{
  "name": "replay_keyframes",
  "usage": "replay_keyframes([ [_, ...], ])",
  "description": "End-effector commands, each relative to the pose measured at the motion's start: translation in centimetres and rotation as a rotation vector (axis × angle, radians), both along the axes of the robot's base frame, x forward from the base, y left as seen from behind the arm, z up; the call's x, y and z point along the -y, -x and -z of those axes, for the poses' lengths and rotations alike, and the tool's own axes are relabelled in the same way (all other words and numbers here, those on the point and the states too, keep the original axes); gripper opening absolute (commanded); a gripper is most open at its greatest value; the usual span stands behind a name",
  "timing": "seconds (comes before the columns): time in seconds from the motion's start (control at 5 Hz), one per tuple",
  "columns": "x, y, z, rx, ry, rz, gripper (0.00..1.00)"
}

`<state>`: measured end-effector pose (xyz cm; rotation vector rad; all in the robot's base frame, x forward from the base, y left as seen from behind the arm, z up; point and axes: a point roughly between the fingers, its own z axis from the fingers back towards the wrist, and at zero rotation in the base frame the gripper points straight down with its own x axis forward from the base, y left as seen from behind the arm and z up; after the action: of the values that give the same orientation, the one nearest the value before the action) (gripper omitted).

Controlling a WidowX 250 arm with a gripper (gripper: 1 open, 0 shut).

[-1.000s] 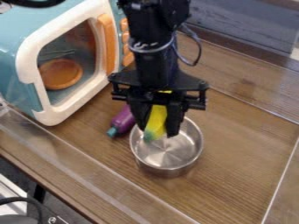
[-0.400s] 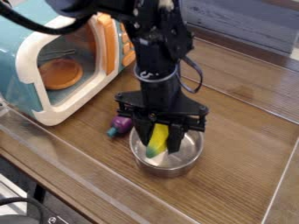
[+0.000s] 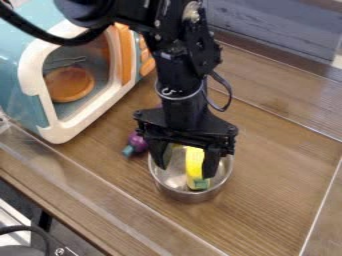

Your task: Put the banana in the silver pot

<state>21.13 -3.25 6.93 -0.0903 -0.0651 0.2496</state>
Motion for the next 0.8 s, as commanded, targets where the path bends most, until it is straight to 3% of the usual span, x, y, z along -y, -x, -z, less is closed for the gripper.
replay_keyframes([
  [0.0, 0.2, -0.3, -0.1, 0.014, 0.002, 0.012, 1.00],
  [0.2, 0.3, -0.3, 0.1, 0.012, 0.004, 0.014, 1.00],
  [0.6, 0.2, -0.4, -1.0, 0.012, 0.013, 0.016, 1.00],
])
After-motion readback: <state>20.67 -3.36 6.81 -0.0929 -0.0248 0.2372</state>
